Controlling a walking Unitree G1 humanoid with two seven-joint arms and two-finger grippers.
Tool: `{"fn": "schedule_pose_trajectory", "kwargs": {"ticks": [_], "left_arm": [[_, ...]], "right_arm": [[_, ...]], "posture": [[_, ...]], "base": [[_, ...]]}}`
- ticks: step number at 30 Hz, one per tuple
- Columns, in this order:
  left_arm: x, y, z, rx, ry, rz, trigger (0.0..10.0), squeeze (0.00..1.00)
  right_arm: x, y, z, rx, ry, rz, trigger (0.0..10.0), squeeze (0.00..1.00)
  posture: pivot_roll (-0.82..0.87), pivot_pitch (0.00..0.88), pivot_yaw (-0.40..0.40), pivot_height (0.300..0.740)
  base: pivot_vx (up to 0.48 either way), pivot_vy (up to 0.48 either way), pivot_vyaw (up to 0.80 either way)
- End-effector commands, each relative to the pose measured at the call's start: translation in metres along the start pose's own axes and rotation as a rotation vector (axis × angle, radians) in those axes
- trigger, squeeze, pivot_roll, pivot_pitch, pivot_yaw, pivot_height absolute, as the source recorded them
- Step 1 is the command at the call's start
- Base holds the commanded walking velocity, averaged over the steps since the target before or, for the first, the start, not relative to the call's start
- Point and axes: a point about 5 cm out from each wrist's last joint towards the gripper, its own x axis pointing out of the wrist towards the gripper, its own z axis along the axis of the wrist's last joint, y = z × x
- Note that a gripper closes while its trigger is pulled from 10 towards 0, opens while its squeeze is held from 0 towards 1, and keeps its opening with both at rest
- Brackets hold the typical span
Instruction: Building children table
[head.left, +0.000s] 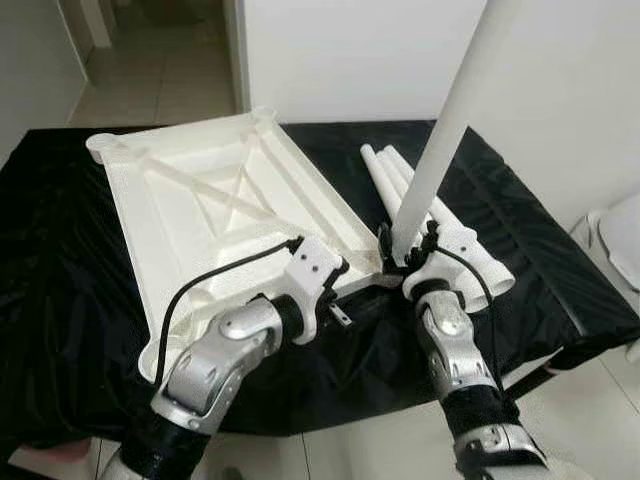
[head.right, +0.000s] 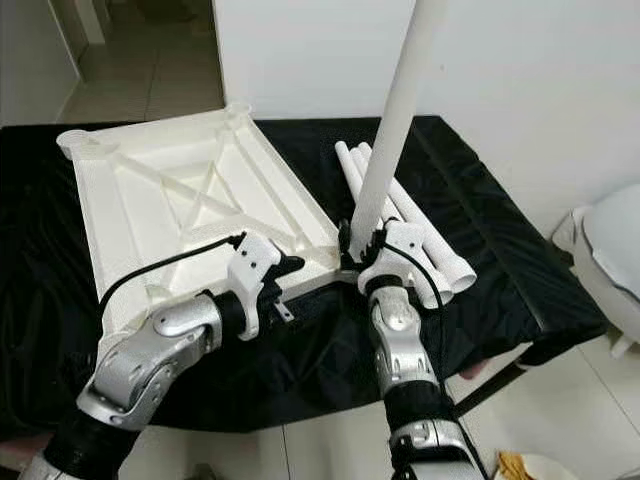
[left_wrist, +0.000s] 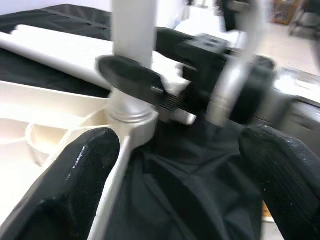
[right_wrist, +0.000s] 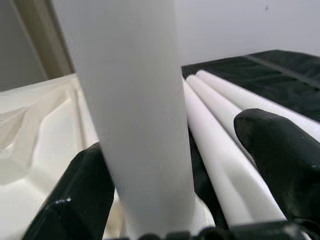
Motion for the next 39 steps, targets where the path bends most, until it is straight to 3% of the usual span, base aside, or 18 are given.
{"fn": "schedule_pose_trajectory", "kwargs": {"ticks": [1, 7, 8, 21, 28, 33, 39], "left_arm": [[0.001, 0.003, -0.002, 0.001, 0.009, 0.021, 10.0, 0.0], [0.005, 0.012, -0.007, -0.005, 0.051, 0.077, 10.0, 0.0], [0.005, 0.019, -0.014, -0.031, 0.099, 0.119, 10.0, 0.0], [-0.004, 0.047, -0.041, -0.092, 0.258, 0.341, 10.0, 0.0], [-0.008, 0.046, -0.047, -0.081, 0.299, 0.335, 10.0, 0.0], [-0.013, 0.048, -0.059, -0.042, 0.39, 0.355, 10.0, 0.0], [-0.015, 0.051, -0.063, -0.06, 0.431, 0.387, 10.0, 0.0]], "right_arm": [[-0.002, 0.002, 0.002, 0.023, -0.004, 0.023, 10.0, 0.0], [-0.01, 0.008, 0.011, 0.103, -0.044, 0.078, 10.0, 0.0], [-0.016, 0.007, 0.014, 0.12, -0.058, 0.084, 10.0, 0.0], [-0.04, 0.003, 0.024, 0.125, -0.092, 0.139, 10.0, 0.0], [-0.047, -0.001, 0.027, 0.118, -0.085, 0.14, 10.0, 0.0], [-0.049, -0.005, 0.03, 0.103, -0.083, 0.134, 10.0, 0.0], [-0.049, -0.006, 0.032, 0.097, -0.084, 0.129, 10.0, 0.0]], "posture": [[-0.06, 0.016, -0.011, 0.74], [-0.06, 0.022, -0.006, 0.74], [-0.06, 0.024, -0.005, 0.74], [-0.07, 0.042, -0.002, 0.74], [-0.08, 0.046, 0.004, 0.74], [-0.08, 0.05, 0.009, 0.74], [-0.08, 0.051, 0.011, 0.74]], "base": [[0.0, 0.0, 0.0], [0.0, 0.0, 0.0], [0.0, 0.0, 0.0], [0.0, 0.0, 0.0], [0.0, 0.0, 0.0], [0.0, 0.0, 0.0], [0.0, 0.0, 0.0]]}}
